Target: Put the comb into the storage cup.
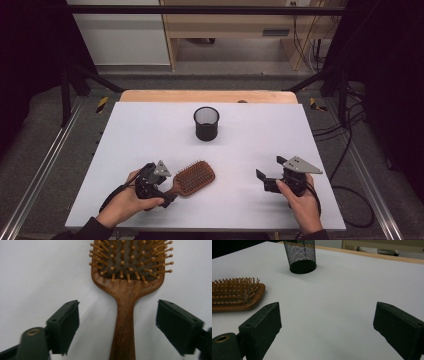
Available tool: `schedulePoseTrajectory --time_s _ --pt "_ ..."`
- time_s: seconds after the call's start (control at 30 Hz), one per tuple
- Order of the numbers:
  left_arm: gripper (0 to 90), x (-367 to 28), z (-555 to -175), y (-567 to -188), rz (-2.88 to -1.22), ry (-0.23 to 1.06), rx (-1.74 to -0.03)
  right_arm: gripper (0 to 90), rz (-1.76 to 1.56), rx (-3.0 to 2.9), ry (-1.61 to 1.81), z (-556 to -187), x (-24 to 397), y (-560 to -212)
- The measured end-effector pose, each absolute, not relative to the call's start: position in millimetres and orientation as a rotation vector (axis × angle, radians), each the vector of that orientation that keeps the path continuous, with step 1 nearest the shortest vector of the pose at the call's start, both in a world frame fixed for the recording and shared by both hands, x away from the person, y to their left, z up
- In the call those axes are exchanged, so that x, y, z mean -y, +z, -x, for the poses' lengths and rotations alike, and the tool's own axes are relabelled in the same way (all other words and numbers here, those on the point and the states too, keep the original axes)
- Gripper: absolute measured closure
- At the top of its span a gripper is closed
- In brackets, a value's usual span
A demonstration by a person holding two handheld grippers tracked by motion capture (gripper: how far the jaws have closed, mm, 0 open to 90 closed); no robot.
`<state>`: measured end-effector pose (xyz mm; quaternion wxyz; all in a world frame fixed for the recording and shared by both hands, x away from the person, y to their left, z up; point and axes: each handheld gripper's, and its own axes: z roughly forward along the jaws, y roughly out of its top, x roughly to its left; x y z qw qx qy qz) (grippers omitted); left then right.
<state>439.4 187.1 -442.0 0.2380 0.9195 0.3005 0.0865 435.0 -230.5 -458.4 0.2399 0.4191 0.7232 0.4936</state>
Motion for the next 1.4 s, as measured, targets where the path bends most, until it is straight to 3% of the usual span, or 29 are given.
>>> schedulePoseTrajectory --time_s 0.4,0.57,0.87,1.4 --pt "47.0 -181.3 -442.4 -444.3 -2.587 0.178 -0.77 8.0 -1.148 -1.995 1.348 -436.1 229.9 -459.6" --pt "52.5 -178.8 -443.0 -446.2 -2.616 0.154 -0.755 8.1 -1.148 -2.0 1.347 -436.2 229.3 -459.8" --pt "59.8 -176.4 -445.7 -449.3 -2.644 0.145 -0.744 8.2 -1.152 -2.002 1.348 -436.7 229.2 -460.4" --pt "65.1 -173.8 -448.2 -448.7 -2.687 0.144 -0.728 8.6 -1.152 -2.006 1.347 -437.6 229.1 -460.9"
